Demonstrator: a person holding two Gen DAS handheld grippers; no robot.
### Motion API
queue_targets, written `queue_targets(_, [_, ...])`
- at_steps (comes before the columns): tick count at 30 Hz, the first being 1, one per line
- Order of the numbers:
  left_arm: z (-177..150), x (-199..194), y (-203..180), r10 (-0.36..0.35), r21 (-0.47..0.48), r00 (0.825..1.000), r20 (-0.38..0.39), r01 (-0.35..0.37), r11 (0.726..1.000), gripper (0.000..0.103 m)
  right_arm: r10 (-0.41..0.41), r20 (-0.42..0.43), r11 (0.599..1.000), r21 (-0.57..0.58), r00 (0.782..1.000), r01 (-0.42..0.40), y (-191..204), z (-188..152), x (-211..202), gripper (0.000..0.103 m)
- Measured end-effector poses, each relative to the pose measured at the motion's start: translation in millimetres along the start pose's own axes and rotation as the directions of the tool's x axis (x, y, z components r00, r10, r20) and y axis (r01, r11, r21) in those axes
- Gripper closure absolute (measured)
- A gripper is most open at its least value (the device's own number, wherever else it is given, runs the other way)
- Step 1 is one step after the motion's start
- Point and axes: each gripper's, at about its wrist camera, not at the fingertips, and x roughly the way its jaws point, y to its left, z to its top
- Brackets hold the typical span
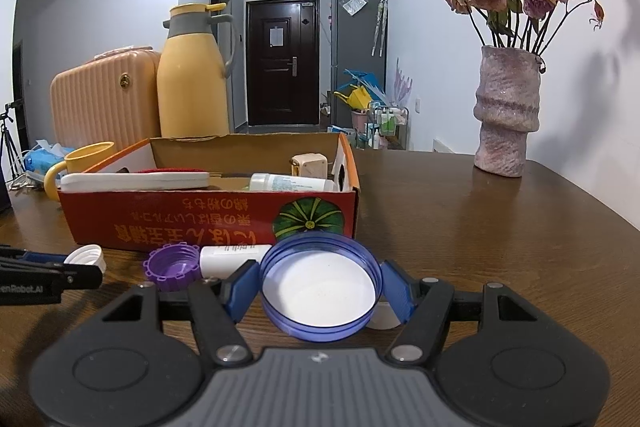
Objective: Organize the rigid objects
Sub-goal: 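Grasp the white bottle cap with the left tool while the right tool lifts the blue lid, then carry the white cap and blue-rimmed lid over the box with both tools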
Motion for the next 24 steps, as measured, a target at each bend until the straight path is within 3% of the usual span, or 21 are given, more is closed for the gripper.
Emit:
queue_targets(10, [8.7, -20.2, -1.6, -0.046, -0.036, 0.998, 0.044, 0.048, 0.998, 0.063, 0.02, 0.031, 1.0, -0.02, 0.999, -0.02, 7.2, 8.7, -8.4, 0.037])
queue_targets(24, [35.5, -36.6, -12.5, -0.045, -0.045, 0.99, 0.132, 0.051, 0.998, 0.063, 0.059, 0.082, 0.998, -0.032, 0.995, -0.057, 22.6, 32.1, -13.3, 0.037])
